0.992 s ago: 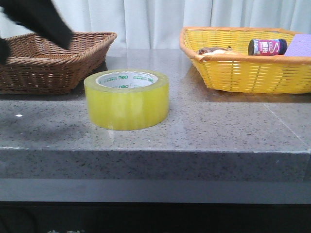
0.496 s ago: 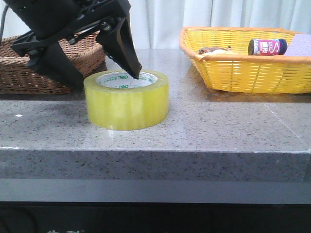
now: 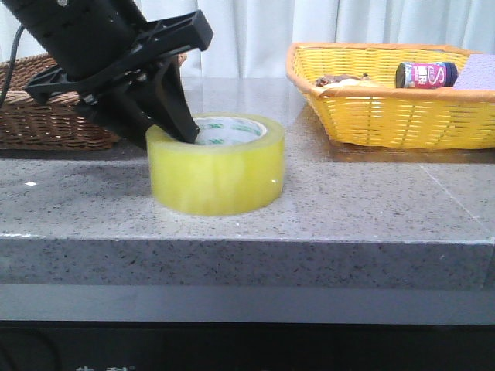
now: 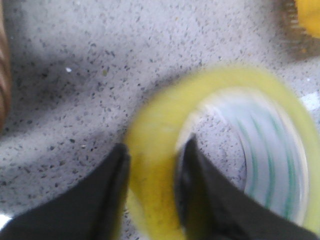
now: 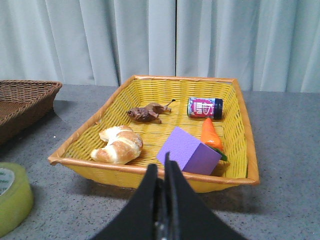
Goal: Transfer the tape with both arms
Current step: 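Grasp the tape roll rim with the left gripper and lift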
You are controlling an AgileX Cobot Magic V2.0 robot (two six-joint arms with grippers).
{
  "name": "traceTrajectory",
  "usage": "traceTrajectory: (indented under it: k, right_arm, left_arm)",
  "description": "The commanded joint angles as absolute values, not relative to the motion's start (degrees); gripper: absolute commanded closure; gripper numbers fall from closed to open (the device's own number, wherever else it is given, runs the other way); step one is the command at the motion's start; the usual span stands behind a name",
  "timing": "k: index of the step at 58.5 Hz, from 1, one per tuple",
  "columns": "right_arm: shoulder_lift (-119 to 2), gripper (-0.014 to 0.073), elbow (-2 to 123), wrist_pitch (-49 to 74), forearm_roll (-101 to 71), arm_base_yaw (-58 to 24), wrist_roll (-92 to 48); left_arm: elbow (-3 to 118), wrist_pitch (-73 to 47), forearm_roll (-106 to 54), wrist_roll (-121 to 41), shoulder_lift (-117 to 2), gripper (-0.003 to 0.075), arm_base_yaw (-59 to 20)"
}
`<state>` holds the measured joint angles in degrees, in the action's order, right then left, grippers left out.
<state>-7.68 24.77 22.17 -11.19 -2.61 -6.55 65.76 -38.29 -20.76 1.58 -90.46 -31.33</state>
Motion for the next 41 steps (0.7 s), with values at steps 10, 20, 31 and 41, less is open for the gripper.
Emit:
traceTrajectory:
  k: [10, 20, 31, 41]
  right_arm:
    - [-8.44, 0.0714, 26.15, 16.86, -11.47, -2.53, -6.7]
    - [-8.44, 0.0714, 26.15, 16.86, -11.47, -2.53, -6.7]
    - [-8.44, 0.0714, 26.15, 16.86, -11.47, -2.53, -6.7]
    - [-8.44, 0.0714, 26.15, 16.86, -11.47, -2.53, -6.7]
  left_arm:
    - [68.31, -36.04, -21.44, 2.01, -86.26, 0.0685, -31.7]
    - [72.91, -37.65, -18.54, 2.01, -82.3, 0.0685, -31.58]
    - [80.39, -38.53, -15.2, 2.01, -80.68, 0.0685, -28.31]
    - [85.21, -38.71, -9.87, 2.01, -81.06, 0.0691, -21.28]
